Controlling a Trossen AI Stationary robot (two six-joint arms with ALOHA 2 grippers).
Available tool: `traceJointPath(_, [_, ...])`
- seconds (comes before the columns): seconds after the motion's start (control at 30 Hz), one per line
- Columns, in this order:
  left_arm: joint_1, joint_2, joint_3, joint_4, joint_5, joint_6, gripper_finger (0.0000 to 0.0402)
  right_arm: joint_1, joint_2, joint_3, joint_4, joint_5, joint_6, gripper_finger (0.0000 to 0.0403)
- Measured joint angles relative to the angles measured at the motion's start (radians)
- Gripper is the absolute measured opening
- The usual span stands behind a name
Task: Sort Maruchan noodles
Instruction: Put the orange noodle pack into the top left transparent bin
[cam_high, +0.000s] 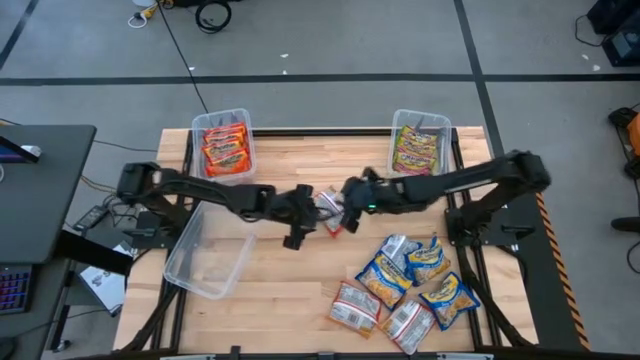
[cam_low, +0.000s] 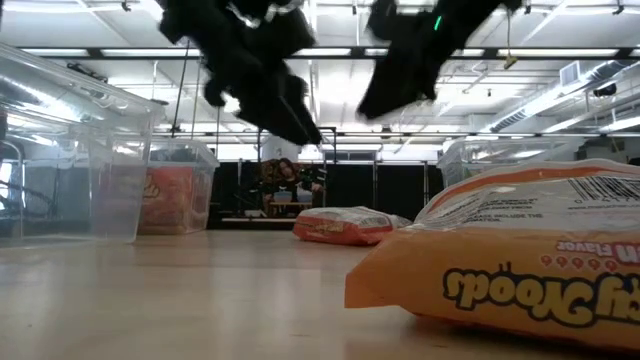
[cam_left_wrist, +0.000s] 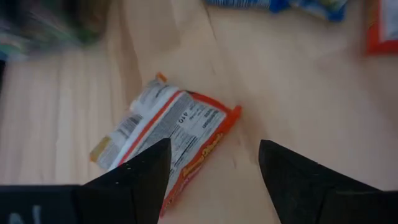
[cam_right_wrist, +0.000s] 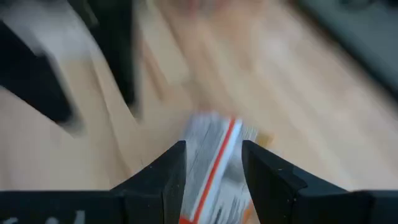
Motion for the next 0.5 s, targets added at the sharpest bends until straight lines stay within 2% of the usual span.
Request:
traceJointPath(0.17, [0.0, 0.159, 0.092, -0.068, -0.073, 0.126, 0.0244, 0.108, -0.15, 0.065, -0.16, 0.199, 0.051, 0.0161])
traceJointPath(0.3, [0.0, 0.237, 0.123, -0.04, -0.138, 0.198, 0.0233, 0.199, -0.257, 0.081, -0.145, 0.349, 0.101, 0.0161])
traceJointPath(0.5, [0.006, 0.28, 0.118, 0.012, -0.136, 0.209, 0.0221, 0.284, -0.355, 0.081, -0.104, 0.438, 0.155, 0.0154])
